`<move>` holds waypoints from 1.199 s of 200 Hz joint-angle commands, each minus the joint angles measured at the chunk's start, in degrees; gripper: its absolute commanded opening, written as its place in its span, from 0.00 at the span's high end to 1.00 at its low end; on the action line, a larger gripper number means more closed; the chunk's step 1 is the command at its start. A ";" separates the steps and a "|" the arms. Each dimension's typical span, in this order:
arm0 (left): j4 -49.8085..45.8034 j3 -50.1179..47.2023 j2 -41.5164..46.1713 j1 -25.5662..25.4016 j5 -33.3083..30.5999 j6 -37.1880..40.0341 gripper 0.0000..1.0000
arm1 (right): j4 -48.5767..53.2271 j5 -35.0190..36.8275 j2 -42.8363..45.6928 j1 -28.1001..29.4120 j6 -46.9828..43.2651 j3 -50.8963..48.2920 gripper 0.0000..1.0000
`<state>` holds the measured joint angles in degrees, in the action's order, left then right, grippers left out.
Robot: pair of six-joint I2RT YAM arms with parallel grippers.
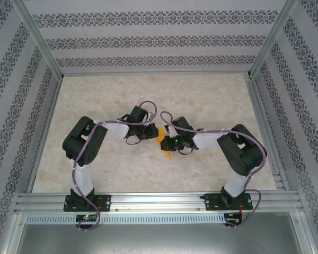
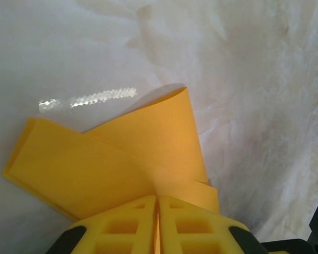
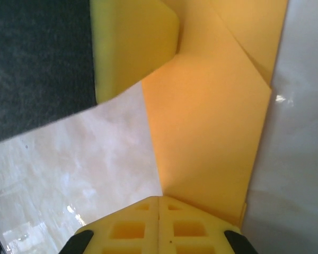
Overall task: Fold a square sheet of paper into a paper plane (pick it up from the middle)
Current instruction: Fold the wing for the fifth time at the center of the table.
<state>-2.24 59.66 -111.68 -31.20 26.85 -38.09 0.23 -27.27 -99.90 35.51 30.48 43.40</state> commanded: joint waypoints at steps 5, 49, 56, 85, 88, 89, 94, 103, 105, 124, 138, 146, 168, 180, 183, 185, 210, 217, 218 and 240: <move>-5.16 -0.67 -4.68 -0.27 -6.37 0.09 0.88 | 6.37 -0.77 1.75 0.92 0.80 -6.76 0.99; -6.14 -0.50 -5.13 -0.18 -7.05 0.09 0.89 | 9.37 0.54 6.72 2.78 1.54 -10.45 0.99; -6.20 -0.51 -5.19 -0.22 -7.05 0.09 0.89 | 9.82 0.82 7.25 2.89 1.72 -10.91 0.99; -6.19 -0.20 -5.39 -0.21 -6.95 0.05 0.89 | 11.21 1.58 9.87 3.33 2.47 -13.33 0.99; -6.16 -0.16 -5.40 -0.18 -6.91 0.09 0.89 | 11.27 1.64 10.14 3.33 2.63 -13.52 0.99; -6.18 -0.16 -5.40 -0.18 -6.90 0.10 0.89 | 11.28 1.67 10.28 3.29 2.64 -13.61 0.99; -6.22 -0.09 -5.47 -0.26 -6.84 0.11 0.89 | 11.58 1.84 10.76 3.25 2.74 -13.99 0.99; -6.28 0.12 -5.52 -0.24 -6.81 0.10 0.89 | 12.14 2.19 11.73 3.26 2.81 -14.62 0.99; -6.28 0.15 -5.49 -0.24 -6.75 0.18 0.89 | 12.22 2.28 11.87 3.25 2.96 -14.71 0.99; -6.23 0.32 -5.57 -0.20 -6.52 0.18 0.89 | 13.23 2.90 13.98 3.27 3.10 -15.57 1.00; -6.33 0.67 -5.57 -0.20 -6.14 0.48 0.88 | 13.87 3.23 15.51 3.31 3.18 -15.54 0.99; -6.36 1.04 -5.57 -0.18 -5.41 0.99 0.88 | 14.43 3.68 16.47 3.34 3.19 -15.26 0.99; -7.22 2.73 -5.33 -0.24 -4.48 1.88 0.86 | 14.94 5.24 20.18 3.17 3.29 -13.88 0.98; -7.91 3.93 -4.90 -0.24 -4.02 2.35 0.85 | 15.57 7.30 22.78 2.76 3.58 -12.58 0.97; -8.11 4.30 -4.73 -0.25 -3.88 2.45 0.85 | 15.74 7.91 23.46 2.55 3.65 -12.08 0.96; -8.30 4.56 -4.59 -0.26 -3.77 2.52 0.84 | 15.83 8.21 23.97 2.49 3.69 -11.88 0.96; -11.37 7.88 -1.73 -0.85 -4.09 2.33 0.78 | 16.96 15.04 29.82 0.41 5.14 -9.50 0.74; -12.95 8.87 -0.78 -1.27 -4.88 2.14 0.75 | 17.21 17.43 31.33 -0.08 5.57 -9.18 0.67; -13.18 9.02 -0.54 -1.34 -5.01 2.10 0.74 | 17.28 17.78 31.42 -0.22 5.65 -9.15 0.66; -19.75 11.83 2.77 -3.29 -10.25 0.79 0.63 | 16.77 23.31 35.78 -2.47 7.23 -9.76 0.43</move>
<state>-12.56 68.20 -113.32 -32.08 23.51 -37.10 16.32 -13.15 -68.16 35.18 35.33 32.80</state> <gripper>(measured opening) 0.325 0.491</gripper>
